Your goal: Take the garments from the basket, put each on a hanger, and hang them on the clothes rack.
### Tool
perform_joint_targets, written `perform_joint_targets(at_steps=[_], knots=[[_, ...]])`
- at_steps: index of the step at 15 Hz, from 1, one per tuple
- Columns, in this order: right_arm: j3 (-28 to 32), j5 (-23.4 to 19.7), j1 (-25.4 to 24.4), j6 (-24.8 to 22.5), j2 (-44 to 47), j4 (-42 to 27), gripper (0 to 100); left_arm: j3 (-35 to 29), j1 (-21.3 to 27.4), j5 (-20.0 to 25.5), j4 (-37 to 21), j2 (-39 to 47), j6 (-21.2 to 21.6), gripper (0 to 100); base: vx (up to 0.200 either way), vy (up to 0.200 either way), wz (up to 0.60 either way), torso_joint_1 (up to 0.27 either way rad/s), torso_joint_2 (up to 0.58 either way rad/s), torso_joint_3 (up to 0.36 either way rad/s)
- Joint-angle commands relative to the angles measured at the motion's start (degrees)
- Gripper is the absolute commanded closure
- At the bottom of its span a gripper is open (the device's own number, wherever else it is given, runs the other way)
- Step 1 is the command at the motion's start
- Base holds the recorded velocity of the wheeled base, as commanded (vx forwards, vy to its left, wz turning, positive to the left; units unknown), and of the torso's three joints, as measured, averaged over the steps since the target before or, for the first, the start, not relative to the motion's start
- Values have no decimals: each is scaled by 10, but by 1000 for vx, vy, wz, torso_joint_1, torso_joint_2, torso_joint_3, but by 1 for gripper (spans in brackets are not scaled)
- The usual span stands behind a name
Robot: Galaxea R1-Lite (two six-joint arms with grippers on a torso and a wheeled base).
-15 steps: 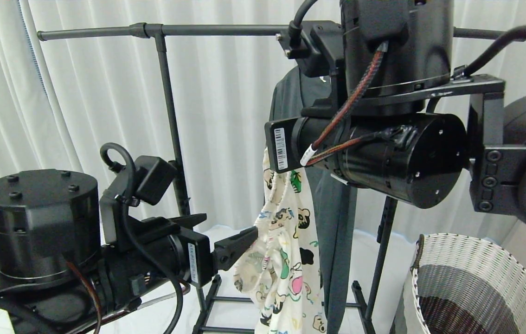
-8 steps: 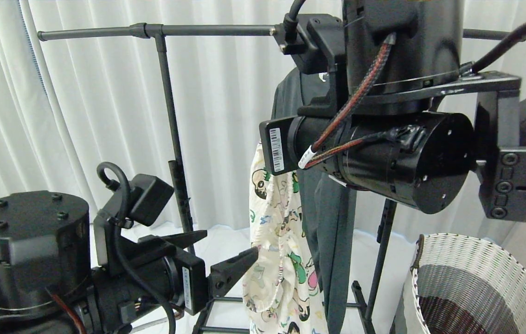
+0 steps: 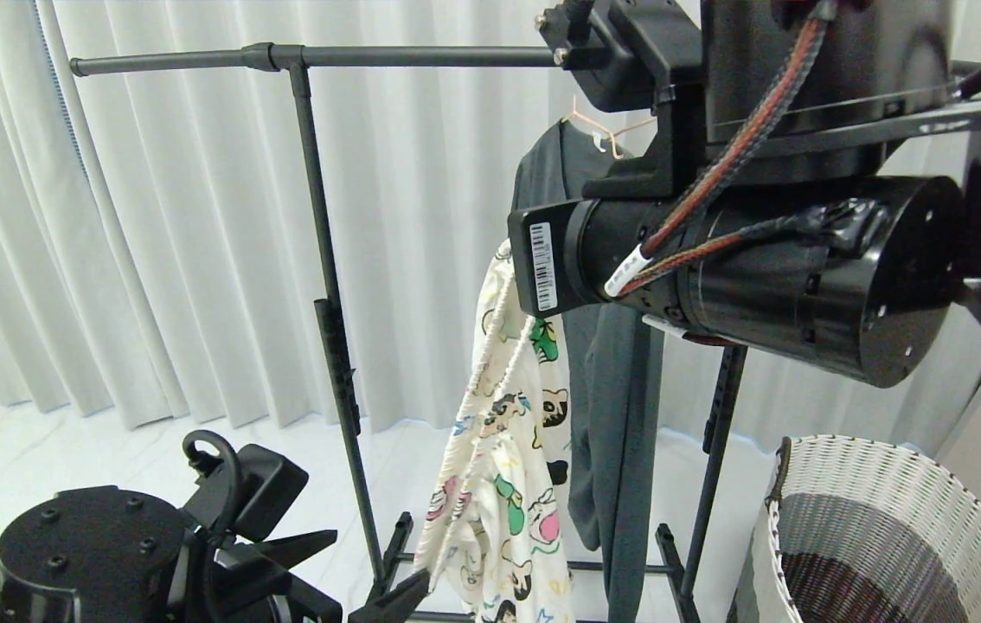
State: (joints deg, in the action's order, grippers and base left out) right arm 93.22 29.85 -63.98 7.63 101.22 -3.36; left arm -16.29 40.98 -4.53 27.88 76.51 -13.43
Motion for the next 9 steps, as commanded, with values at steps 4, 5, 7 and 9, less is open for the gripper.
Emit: perform_joint_targets(at_steps=[4, 5, 7, 9], knots=[[-8, 0, 3, 0, -23, -13, 100, 10, -1, -2, -2, -27, 1, 100, 0, 0, 0, 0, 0, 0], [-15, 0, 13, 1, -33, -21, 100, 9, -1, -12, -2, -42, 3, 100, 0, 0, 0, 0, 0, 0], [-60, 0, 48, 1, -82, -52, 100, 8, -5, -49, -2, -82, 48, 100, 0, 0, 0, 0, 0, 0], [-113, -1, 68, 0, -134, -67, 100, -1, -28, -48, -5, -114, 95, 100, 0, 0, 0, 0, 0, 0]])
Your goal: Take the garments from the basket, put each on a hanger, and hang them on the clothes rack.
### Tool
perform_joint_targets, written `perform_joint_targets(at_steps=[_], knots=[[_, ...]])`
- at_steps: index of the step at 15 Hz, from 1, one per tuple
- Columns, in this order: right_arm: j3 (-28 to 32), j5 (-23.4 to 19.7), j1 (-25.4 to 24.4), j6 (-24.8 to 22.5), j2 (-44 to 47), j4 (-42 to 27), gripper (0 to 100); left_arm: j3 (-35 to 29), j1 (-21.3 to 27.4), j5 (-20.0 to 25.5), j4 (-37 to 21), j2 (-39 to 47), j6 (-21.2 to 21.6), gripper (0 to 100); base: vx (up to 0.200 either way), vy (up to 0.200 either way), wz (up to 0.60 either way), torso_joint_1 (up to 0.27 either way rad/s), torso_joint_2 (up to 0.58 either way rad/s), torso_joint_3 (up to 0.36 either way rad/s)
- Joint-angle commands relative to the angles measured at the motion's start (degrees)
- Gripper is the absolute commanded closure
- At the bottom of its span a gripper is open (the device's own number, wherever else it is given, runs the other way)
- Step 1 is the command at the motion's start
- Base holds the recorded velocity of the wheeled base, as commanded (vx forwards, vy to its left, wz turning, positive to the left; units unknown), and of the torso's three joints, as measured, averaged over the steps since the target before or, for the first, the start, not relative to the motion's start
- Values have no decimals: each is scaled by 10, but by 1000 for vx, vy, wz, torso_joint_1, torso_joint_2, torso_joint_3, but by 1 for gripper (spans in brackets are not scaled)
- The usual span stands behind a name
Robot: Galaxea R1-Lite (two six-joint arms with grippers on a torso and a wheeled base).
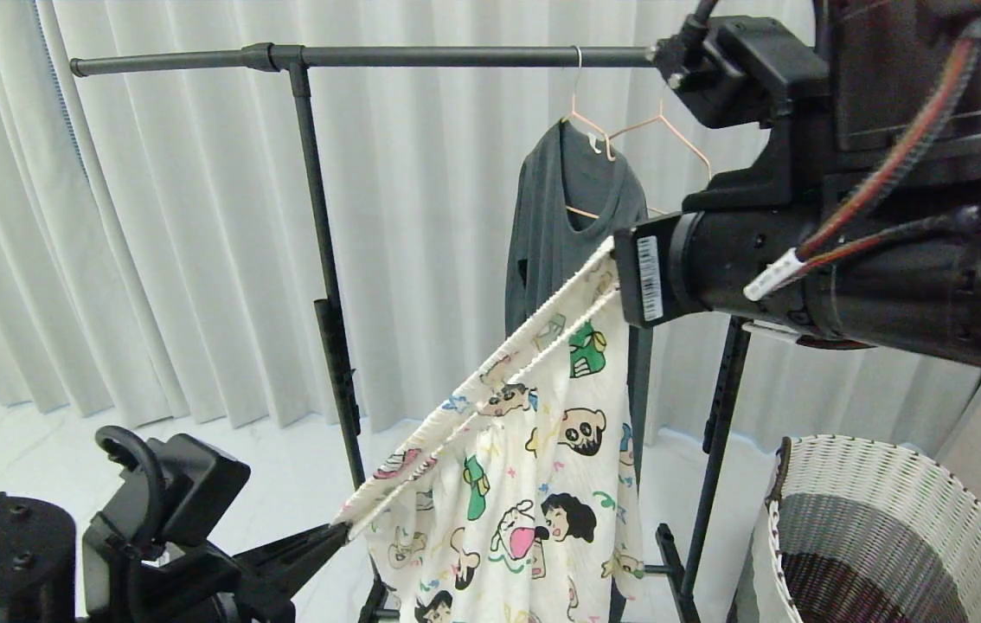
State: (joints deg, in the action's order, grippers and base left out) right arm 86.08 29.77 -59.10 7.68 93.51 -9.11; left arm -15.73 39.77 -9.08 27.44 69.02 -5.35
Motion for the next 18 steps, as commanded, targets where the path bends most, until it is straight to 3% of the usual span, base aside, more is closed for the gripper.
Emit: perform_joint_targets(at_steps=[1, 2, 4, 6, 8, 9, 10, 12, 15, 18], knots=[[-64, -1, 23, 0, -83, -23, 100, -31, -27, -2, -11, -42, 19, 100, 0, 0, 0, 0, 0, 0], [-84, -1, 23, 0, -108, -42, 100, -82, -35, -1, -46, -45, 19, 100, 0, 0, 0, 0, 0, 0], [-108, -27, 22, -3, -155, -73, 100, -232, -36, 4, -184, -49, 17, 100, 0, 0, 0, 0, 0, 0], [-110, -80, 23, -25, -191, -83, 100, -423, -36, 55, -415, -49, 15, 100, 0, 0, 0, 0, 0, 0], [-107, -127, 23, -52, -212, -83, 100, -643, -36, 165, -680, -30, -5, 100, 0, 0, 0, 0, 0, 0], [-107, -144, 23, -68, -220, -84, 100, -750, -36, 211, -774, -6, -24, 100, 0, 0, 0, 0, 0, 0], [-107, -153, 23, -78, -223, -84, 100, -820, -36, 235, -820, 16, -41, 100, 0, 0, 0, 0, 0, 0], [-82, -172, 23, -83, -225, -84, 100, -890, -36, 240, -843, 51, -79, 100, 0, 0, 0, 0, 0, 0], [-29, -200, 32, -84, -214, -98, 100, -861, -30, 245, -842, 40, -93, 100, 0, 0, 0, 0, 0, 0], [-17, -208, 32, -88, -215, -101, 100, -832, -21, 241, -837, 18, -28, 100, 0, 0, 0, 0, 0, 0]])
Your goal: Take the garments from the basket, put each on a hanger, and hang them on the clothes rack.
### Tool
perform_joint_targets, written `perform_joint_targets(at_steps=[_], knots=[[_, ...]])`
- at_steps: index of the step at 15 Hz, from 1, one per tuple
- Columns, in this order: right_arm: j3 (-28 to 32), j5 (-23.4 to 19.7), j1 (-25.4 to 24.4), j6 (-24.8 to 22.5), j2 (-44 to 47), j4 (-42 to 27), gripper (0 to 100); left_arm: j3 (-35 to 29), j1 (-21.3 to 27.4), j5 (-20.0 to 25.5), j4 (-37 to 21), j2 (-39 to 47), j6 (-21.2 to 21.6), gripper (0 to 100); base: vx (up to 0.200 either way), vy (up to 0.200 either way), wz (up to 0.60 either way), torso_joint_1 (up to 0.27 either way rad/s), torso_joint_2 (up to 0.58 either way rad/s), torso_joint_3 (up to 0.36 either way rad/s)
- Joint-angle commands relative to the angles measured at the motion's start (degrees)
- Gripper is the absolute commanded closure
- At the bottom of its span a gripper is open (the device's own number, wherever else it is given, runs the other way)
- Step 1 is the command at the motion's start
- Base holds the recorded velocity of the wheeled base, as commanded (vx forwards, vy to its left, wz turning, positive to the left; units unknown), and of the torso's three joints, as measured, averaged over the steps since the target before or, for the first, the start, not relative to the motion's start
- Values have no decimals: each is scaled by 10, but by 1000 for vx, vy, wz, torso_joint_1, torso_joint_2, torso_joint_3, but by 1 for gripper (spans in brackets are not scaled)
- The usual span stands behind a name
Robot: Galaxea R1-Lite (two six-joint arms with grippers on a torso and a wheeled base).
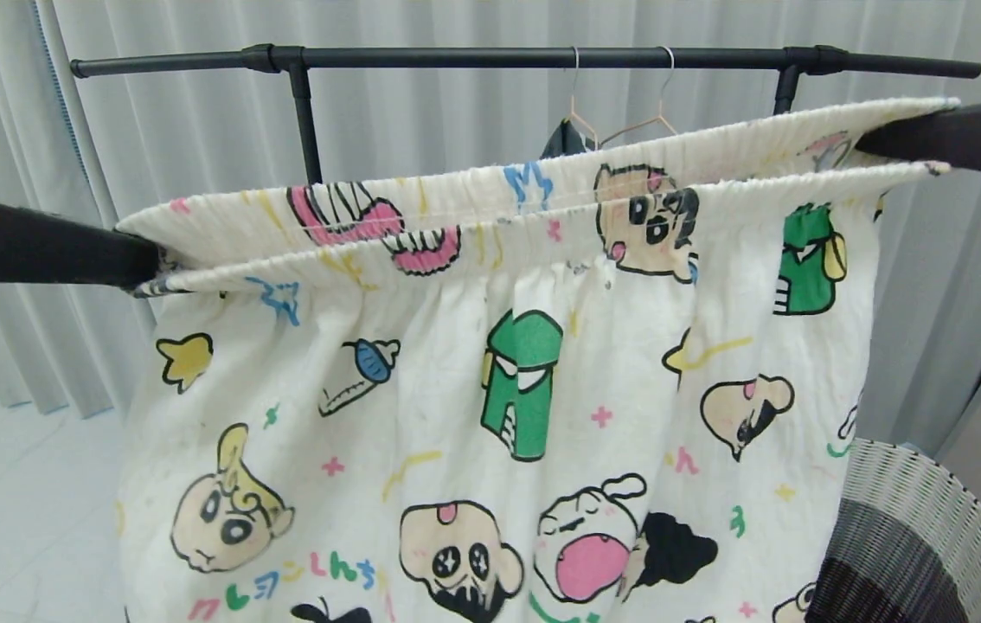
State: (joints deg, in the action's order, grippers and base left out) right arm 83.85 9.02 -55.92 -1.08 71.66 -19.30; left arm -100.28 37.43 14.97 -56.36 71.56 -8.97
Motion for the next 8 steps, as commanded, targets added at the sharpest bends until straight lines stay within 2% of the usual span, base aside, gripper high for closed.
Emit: perform_joint_targets(at_steps=[1, 3, 4, 5, 7, 8], knots=[[7, -1, 0, -1, 2, 0, 100, 24, 3, 1, 10, -12, 19, 100, 0, 0, 0, 0, 0, 0], [10, -1, 0, -2, -5, -12, 100, 119, 3, 0, 107, -39, 80, 100, 0, 0, 0, 0, 0, 0], [10, -1, 0, -2, -8, -18, 100, 139, 3, -1, 127, -43, 96, 100, 0, 0, 0, 0, 0, 0], [18, -1, 0, -2, -19, -47, 100, 193, 0, -2, 180, -51, 143, 100, 0, 0, 0, 0, 0, 0], [44, -10, 0, -1, -35, -105, 100, 237, -1, -10, 269, -46, 161, 100, 0, 0, 0, 0, 0, 0], [52, -32, 0, -1, -46, -138, 100, 259, -1, -12, 324, -41, 161, 100, 0, 0, 0, 0, 0, 0]])
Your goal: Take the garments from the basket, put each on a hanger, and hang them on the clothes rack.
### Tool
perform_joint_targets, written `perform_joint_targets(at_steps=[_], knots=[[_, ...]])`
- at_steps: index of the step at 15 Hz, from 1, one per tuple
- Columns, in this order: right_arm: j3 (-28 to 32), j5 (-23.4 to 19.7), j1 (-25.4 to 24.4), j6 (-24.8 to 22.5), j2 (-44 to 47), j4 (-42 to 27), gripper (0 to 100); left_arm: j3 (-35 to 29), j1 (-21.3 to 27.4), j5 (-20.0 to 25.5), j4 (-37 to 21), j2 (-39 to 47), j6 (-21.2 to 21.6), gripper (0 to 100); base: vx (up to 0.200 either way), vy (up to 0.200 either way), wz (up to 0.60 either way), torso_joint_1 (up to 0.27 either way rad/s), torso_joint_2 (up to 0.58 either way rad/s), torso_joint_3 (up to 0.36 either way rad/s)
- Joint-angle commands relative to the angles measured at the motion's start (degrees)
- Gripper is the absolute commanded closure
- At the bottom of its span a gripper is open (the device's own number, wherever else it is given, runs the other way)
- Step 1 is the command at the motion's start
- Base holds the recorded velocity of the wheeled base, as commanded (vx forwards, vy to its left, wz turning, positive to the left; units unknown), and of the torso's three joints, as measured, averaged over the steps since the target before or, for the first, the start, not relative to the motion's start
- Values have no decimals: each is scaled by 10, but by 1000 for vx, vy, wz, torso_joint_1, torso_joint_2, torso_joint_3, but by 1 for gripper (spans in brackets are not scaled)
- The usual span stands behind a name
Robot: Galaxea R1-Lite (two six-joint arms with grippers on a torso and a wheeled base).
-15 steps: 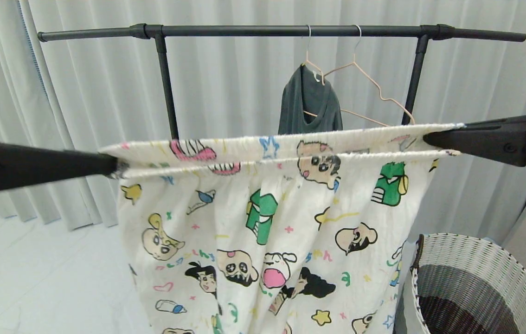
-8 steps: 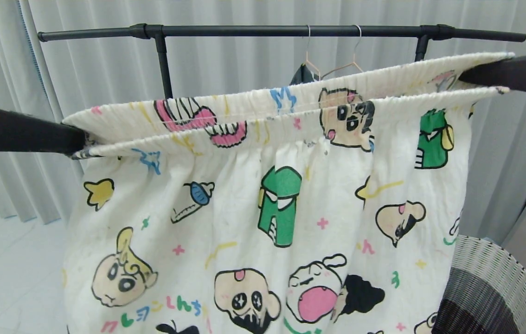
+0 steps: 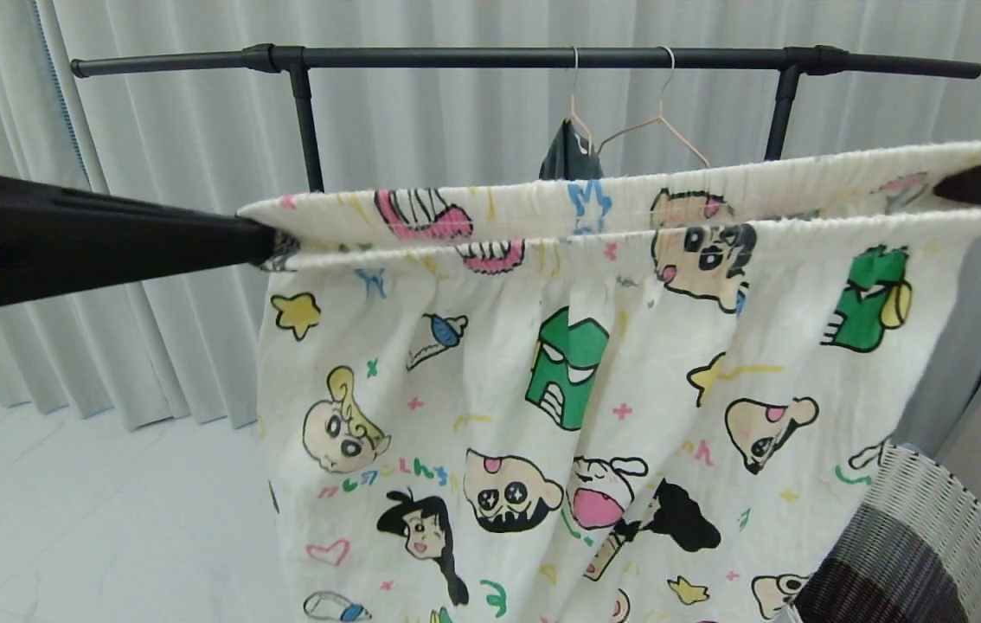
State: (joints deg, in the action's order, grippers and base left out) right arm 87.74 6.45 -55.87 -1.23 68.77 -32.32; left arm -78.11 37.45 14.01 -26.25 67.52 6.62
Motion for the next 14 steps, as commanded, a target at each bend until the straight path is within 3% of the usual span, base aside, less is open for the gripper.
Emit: perform_joint_targets(at_steps=[1, 3, 6, 11, 14], knots=[[16, -43, 0, 0, -29, -42, 100, 64, -1, -15, 88, 9, 6, 100, 0, 0, 0, 0, 0, 0], [12, -93, -8, 0, -40, -69, 100, 90, 0, -42, 161, 24, 6, 100, 0, 0, 0, 0, 0, 0], [2, -124, -57, -1, -36, -67, 100, 95, 0, -46, 186, 33, 6, 100, 0, 0, 0, 0, 0, 0], [-11, -119, -67, 0, -38, -69, 100, 95, 2, -46, 186, 27, 4, 100, 0, 0, 0, 0, 0, 0], [-24, -91, -6, -5, -16, -52, 100, 92, 3, -48, 159, 12, -5, 100, 0, 0, 0, 0, 0, 0]])
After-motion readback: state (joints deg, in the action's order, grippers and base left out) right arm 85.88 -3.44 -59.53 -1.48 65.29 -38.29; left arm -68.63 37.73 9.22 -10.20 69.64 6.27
